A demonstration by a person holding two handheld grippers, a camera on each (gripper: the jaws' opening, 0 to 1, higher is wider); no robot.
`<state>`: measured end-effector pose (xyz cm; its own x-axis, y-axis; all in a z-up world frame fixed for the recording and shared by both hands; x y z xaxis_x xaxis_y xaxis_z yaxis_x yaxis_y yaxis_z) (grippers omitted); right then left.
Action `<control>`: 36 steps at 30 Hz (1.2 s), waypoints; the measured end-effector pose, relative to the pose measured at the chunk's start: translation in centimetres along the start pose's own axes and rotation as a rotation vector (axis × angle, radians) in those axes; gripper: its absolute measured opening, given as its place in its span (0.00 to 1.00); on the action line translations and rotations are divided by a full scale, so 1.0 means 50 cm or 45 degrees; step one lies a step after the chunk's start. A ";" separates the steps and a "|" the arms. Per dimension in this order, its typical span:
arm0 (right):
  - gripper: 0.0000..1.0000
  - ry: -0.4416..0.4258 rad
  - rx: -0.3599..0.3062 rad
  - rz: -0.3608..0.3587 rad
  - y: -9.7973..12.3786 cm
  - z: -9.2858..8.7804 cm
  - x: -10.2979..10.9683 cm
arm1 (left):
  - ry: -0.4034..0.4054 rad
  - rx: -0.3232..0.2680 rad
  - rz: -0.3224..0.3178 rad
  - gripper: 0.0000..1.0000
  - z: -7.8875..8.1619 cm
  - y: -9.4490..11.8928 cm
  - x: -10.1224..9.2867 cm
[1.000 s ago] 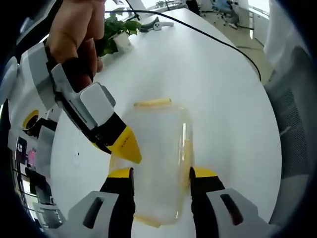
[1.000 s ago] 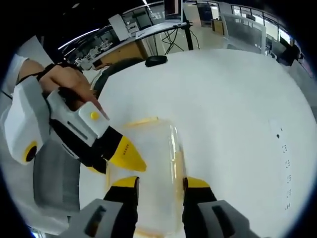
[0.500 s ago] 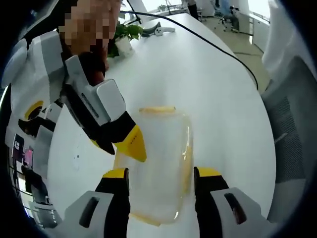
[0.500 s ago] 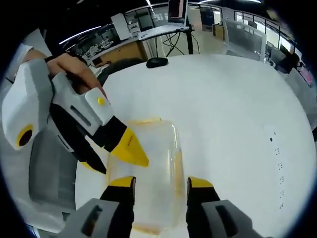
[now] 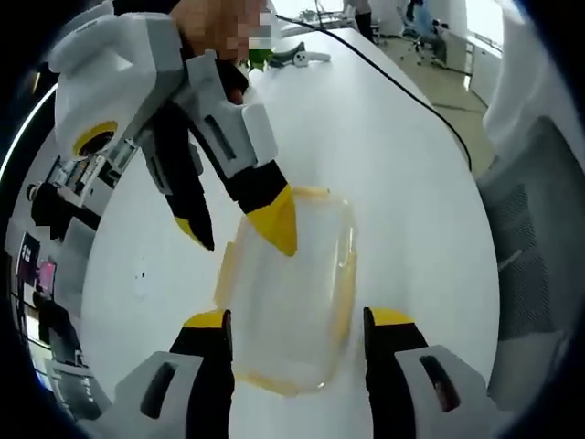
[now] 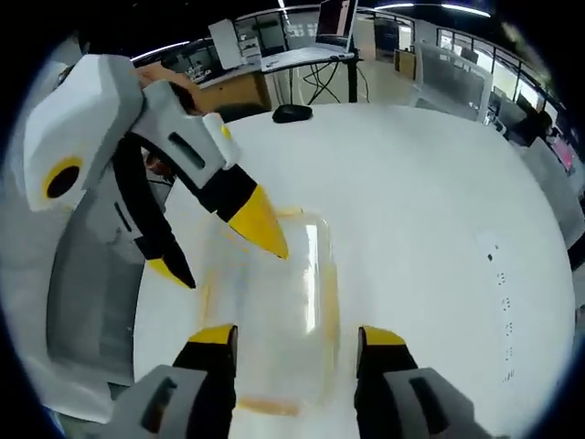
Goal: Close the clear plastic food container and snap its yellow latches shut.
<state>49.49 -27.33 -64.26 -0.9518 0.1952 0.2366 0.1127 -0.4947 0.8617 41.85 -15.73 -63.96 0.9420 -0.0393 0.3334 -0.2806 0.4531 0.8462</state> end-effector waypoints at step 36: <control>0.67 0.019 -0.106 -0.120 0.012 -0.078 0.071 | 0.087 -0.007 -0.037 0.74 -0.059 0.001 0.044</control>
<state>45.08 -30.24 -64.67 -0.9612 0.2323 0.1491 -0.0011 -0.5434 0.8395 44.44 -13.18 -64.43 0.9601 0.0088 0.2795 -0.2524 0.4572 0.8528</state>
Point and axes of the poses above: the point that each gripper's makers call its tool centre point, and the gripper's own axes: y roughly backward along the fingers, x roughly to its left, z roughly out of its top, the point moved 9 cm from there along y, roughly backward along the fingers, and after that the axes turned 10 degrees about -y, right-handed, at the moved point
